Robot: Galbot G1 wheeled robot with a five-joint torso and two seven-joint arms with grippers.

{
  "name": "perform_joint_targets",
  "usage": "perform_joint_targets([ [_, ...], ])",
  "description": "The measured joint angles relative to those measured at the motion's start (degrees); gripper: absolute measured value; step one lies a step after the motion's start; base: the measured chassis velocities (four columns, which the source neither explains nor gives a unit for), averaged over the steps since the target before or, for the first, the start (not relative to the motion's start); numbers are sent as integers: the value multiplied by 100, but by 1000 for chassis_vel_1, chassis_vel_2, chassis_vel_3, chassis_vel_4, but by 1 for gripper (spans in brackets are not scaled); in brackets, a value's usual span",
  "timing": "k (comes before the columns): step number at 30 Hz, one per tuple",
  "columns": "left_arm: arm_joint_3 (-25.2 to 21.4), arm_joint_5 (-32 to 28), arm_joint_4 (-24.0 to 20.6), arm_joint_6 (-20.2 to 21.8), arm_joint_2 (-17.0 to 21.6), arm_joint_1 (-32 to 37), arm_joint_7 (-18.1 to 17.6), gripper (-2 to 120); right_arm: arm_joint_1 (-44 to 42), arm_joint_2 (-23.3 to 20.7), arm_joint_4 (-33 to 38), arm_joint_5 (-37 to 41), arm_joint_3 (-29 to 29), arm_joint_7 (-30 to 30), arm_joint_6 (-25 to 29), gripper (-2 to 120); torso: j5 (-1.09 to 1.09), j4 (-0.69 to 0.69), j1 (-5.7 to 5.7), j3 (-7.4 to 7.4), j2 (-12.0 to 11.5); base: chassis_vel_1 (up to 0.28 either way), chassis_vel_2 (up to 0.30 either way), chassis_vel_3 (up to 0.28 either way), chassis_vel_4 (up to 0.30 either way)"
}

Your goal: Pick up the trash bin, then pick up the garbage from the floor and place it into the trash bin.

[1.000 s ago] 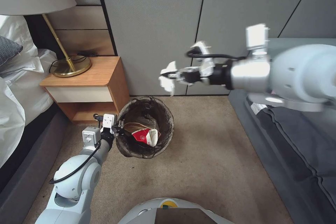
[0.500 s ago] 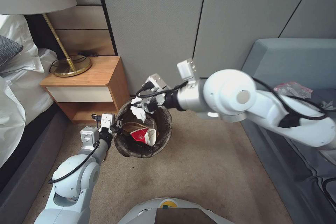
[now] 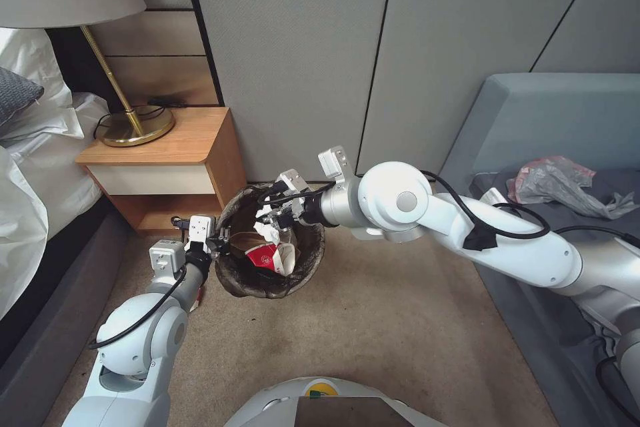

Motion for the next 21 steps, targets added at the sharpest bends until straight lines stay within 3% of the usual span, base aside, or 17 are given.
perform_joint_targets([
  [11,-19,3,26,0,-12,-16,9,0,-143,-50,-8,-381,60,-15,136,53,0,0,0,0,0,0,0,0,0],
  [13,-19,6,34,0,-21,-19,11,0,-149,-67,17,-462,130,-113,238,65,0,0,0,0,0,0,0,0,0],
  [14,-19,6,34,0,-21,-19,11,0,-149,-67,17,-462,130,-113,238,65,0,0,0,0,0,0,0,0,0],
  [21,-36,12,76,0,-16,-23,14,0,-154,-179,300,-428,518,-130,440,93,1,0,0,0,0,0,0,0,0],
])
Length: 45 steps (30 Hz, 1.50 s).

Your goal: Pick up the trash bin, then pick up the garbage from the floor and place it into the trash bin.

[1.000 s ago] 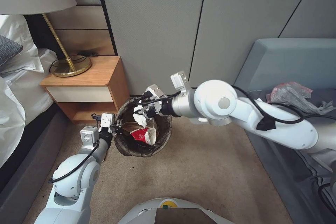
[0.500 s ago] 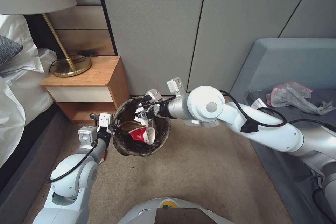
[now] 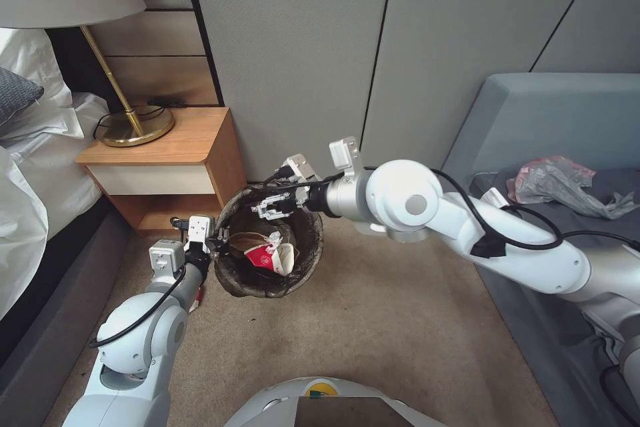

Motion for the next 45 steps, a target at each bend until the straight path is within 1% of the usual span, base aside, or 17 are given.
perform_joint_targets([
  [5,0,2,3,0,-2,-6,2,0,0,-121,119,13,508,-128,41,100,0,0,0,0,0,0,0,0,0],
  [10,-73,60,3,0,19,25,76,0,97,-494,313,317,1782,35,129,100,-1,2,0,0,0,0,0,0,0],
  [12,-85,60,3,0,21,23,82,0,-118,-894,430,-286,2335,65,170,100,-1,2,0,-1,1,0,0,0,0],
  [13,-86,56,3,0,16,13,82,0,-432,-1231,485,-1182,2697,-86,271,100,1,2,0,0,0,0,0,0,0],
  [14,-86,56,3,0,16,13,82,0,-432,-1231,485,-1182,2697,-86,271,100,1,2,0,0,0,0,0,0,0],
  [16,-68,47,8,0,-1,-1,76,0,-1393,-1666,502,-2844,3832,-681,876,100,3,-6,0,-1,1,0,0,0,0],
  [18,-59,44,14,0,-4,-2,76,0,-1773,-1696,485,-3321,4240,-851,1092,100,2,-6,0,-1,1,0,0,0,0],
  [19,-39,42,21,0,-6,0,75,0,-2876,-1596,365,-4485,5250,-1265,1641,100,0,-3,0,-2,2,0,0,0,0],
  [21,-33,41,21,0,-2,5,74,0,-3498,-1440,256,-5110,5715,-1493,1975,100,1,-3,0,-2,2,0,0,0,0],
  [23,-31,42,22,0,15,18,67,0,-4893,-833,-80,-6542,6624,-2109,2840,100,4,0,0,-1,1,0,0,0,0],
  [24,-29,43,25,-13,30,26,68,0,-5760,-260,-380,-7572,7030,-2475,3387,100,5,-1,0,0,1,0,0,0,0],
  [25,-29,43,25,-13,30,26,68,0,-5760,-260,-380,-7572,7030,-2475,3387,100,5,-1,0,0,1,0,0,0,0],
  [28,-19,43,26,-37,37,56,63,0,-6954,1054,-816,-9209,7372,-2883,4266,100,-4,-3,0,-1,1,0,0,0,0],
  [29,-19,43,26,-37,37,56,63,0,-6954,1054,-816,-9209,7372,-2883,4266,100,-4,-3,0,-1,1,0,0,0,0],
  [31,-19,37,19,-72,57,79,61,0,-7394,1997,-936,-9756,7344,-2953,4590,100,6,-2,0,-1,0,0,0,0,0],
  [35,17,20,10,-91,58,94,27,0,-7687,2623,-969,-10372,7166,-2895,4702,100,-2,1,0,-1,1,0,0,0,0],
  [45,69,-26,-70,-109,55,121,50,0,-7882,2770,-881,-10613,6762,-2692,4553,100,-1,0,0,0,1,0,0,0,0],
])
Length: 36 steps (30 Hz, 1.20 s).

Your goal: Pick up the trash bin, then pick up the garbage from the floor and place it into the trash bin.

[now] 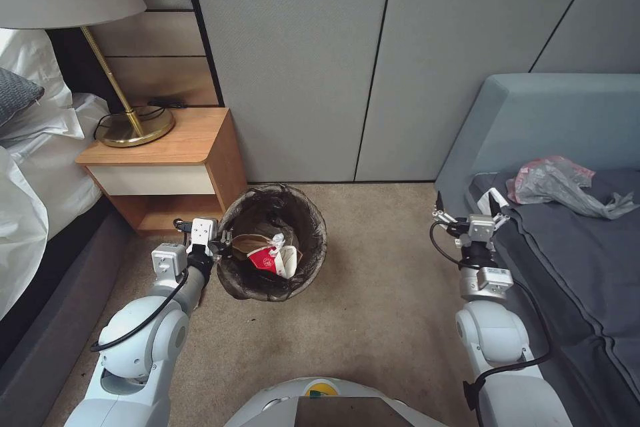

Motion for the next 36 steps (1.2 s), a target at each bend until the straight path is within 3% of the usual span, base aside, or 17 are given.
perform_joint_targets([
  [36,-46,-34,-117,104,-66,37,15,0,-3,259,-397,-231,-479,43,76,100,0,0,0,0,0,39,41,39,35],
])
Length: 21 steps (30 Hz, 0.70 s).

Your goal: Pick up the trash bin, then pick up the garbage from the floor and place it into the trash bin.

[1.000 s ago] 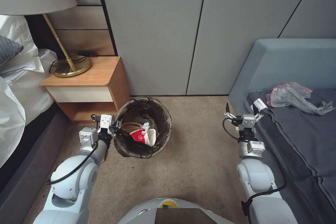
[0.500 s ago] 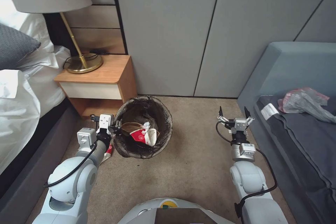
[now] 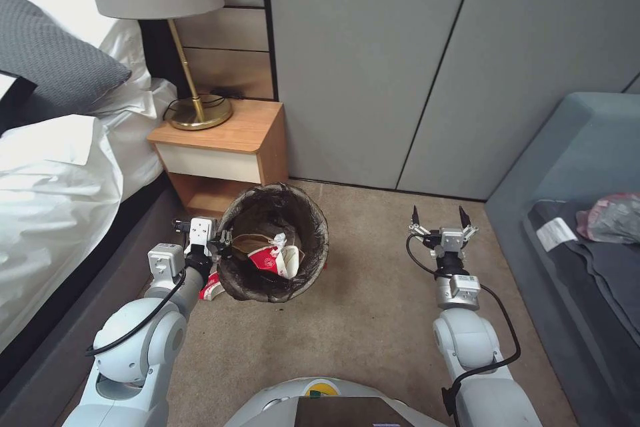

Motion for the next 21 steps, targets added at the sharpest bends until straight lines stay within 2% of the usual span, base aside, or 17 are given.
perform_joint_targets([
  [21,-2,-2,26,-1,2,-1,1,0,26,43,-82,-11,-21,2,26,100,0,-1,0,0,-1,53,53,59,52],
])
